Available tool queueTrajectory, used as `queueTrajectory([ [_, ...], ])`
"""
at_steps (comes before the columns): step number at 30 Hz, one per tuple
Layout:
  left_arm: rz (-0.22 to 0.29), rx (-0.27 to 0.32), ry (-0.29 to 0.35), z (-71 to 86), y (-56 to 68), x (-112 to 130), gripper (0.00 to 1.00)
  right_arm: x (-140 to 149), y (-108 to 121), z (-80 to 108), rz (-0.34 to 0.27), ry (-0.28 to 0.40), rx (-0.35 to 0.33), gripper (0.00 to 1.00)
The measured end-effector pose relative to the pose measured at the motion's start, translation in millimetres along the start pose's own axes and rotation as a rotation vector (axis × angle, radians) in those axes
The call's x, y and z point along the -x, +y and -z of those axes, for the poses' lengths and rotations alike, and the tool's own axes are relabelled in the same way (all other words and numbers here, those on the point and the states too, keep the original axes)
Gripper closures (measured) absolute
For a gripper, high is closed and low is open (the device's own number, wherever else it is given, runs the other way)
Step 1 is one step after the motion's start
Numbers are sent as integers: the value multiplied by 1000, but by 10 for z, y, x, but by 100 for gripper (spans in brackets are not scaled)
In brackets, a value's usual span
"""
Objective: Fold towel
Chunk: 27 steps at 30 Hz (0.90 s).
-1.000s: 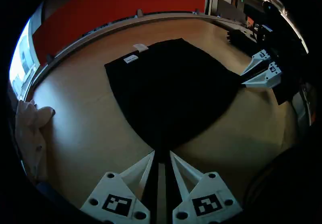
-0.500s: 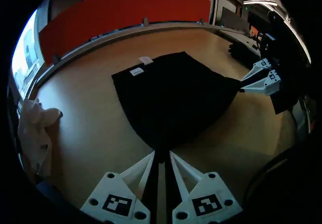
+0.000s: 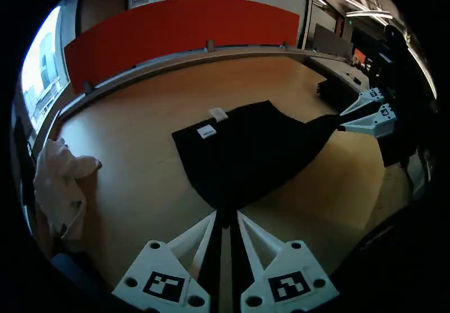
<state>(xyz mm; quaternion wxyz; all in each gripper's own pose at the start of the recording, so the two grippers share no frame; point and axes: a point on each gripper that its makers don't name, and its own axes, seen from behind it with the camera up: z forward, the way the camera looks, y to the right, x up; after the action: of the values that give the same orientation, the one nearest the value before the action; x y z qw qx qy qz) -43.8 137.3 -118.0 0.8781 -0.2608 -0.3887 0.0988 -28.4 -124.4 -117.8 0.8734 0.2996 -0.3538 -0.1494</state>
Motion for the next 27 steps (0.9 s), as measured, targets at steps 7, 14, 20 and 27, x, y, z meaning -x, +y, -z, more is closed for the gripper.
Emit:
queueTrajectory([
  [7, 27, 8, 11, 206, 68, -120, 90, -114, -28, 221, 17, 6, 2, 85],
  [14, 33, 15, 21, 361, 123, -195, 90, -167, -69, 387, 26, 5, 0, 85],
  [20, 31, 12, 20, 389, 128, -201, 90, -134, -100, 412, 31, -5, -4, 85],
  [27, 34, 5, 29, 347, 113, -252, 90, -155, -71, 374, 33, -7, -3, 85],
])
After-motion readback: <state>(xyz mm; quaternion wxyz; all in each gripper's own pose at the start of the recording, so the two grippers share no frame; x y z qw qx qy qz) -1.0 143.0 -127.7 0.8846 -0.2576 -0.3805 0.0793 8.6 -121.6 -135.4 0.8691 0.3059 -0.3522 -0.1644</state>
